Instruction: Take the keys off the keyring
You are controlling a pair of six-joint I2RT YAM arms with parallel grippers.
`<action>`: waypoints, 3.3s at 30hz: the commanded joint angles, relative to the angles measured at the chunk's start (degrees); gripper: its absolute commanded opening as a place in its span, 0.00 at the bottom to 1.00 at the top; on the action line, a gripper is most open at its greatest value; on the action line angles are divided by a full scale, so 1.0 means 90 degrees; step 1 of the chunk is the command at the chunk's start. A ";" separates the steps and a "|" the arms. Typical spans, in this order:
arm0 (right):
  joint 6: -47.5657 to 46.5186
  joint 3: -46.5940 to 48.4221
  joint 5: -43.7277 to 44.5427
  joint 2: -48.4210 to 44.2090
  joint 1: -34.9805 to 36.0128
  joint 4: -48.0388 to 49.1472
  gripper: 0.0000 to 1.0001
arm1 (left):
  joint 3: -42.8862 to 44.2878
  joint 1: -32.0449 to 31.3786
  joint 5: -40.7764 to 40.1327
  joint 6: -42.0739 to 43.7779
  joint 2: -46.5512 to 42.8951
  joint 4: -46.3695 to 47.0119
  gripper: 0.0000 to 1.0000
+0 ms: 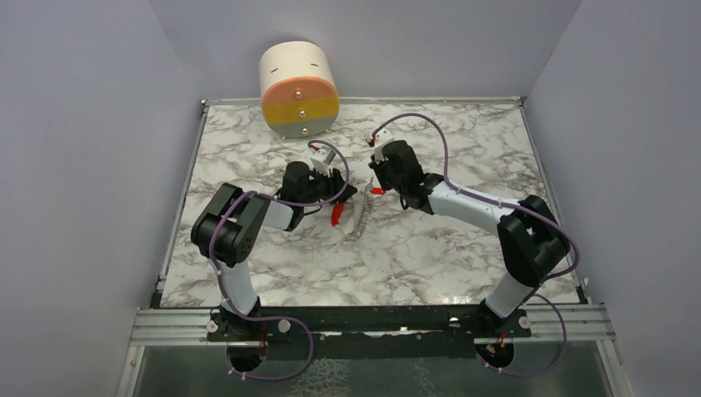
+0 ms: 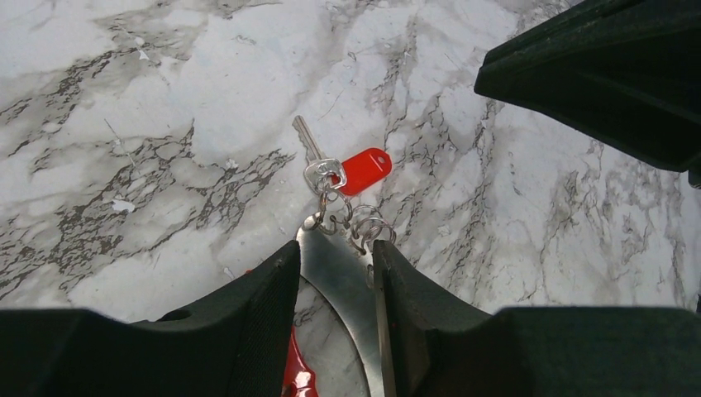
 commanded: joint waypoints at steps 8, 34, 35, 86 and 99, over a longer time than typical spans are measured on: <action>0.0089 -0.0092 0.0373 -0.0215 0.0049 -0.0080 0.01 | 0.0432 -0.0150 0.0269 -0.0001 0.0387 0.0187 0.31; 0.0120 -0.0052 0.0386 -0.0573 0.0051 -0.0101 0.01 | 0.1139 -0.0200 0.0263 0.0046 0.1297 0.0191 0.27; 0.0127 -0.0052 0.0388 -0.0571 0.0051 -0.0099 0.01 | 0.1144 -0.0198 0.0281 0.0042 0.1305 0.0191 0.27; 0.0455 -0.0684 0.0065 -0.1299 0.0051 0.0175 0.01 | 0.0690 -0.0348 0.1275 0.1529 -0.1441 -0.1224 0.00; 0.1093 -0.2532 -0.2288 -0.3321 -0.0056 0.1797 0.69 | -0.0145 -0.0364 0.1017 0.1745 -0.4146 -0.1818 0.00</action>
